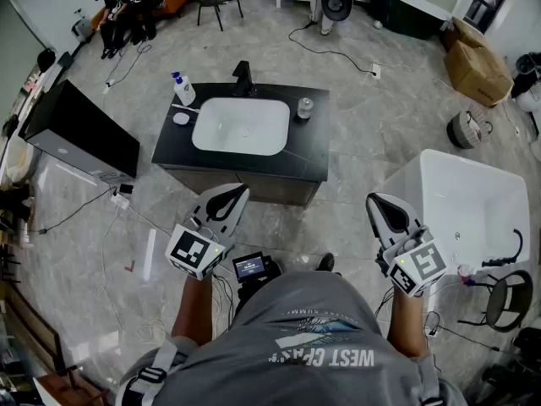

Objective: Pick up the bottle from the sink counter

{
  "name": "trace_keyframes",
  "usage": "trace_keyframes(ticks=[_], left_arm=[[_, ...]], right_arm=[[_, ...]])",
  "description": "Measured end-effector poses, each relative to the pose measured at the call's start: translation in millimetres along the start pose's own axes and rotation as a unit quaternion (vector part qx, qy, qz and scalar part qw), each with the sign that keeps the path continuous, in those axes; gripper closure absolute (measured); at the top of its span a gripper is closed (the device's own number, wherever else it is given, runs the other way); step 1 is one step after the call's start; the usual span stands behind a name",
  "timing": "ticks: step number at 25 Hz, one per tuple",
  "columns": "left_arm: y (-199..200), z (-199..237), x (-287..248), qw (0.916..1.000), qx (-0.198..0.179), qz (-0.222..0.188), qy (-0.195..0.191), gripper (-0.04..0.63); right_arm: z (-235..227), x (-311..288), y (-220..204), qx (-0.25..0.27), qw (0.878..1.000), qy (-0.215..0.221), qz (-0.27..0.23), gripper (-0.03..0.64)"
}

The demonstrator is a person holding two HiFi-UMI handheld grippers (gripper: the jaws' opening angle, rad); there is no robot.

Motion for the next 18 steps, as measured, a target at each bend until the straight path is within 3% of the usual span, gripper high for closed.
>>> trace_keyframes(ticks=[18], left_arm=[[-9.8, 15.1, 12.1, 0.9996, 0.006, -0.008, -0.025, 0.594]], right_arm=[[24.8, -9.6, 1.6, 0.003, 1.000, -0.019, 0.012, 0.615]])
Point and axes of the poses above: the fingertips, and each gripper's own axes: x backward along the fingers, z to its left, y out of its top, the point moved 6 cm from there along x, backward along the fingers, and after that the axes turned 13 degrees about -y, right-handed, at the moved point
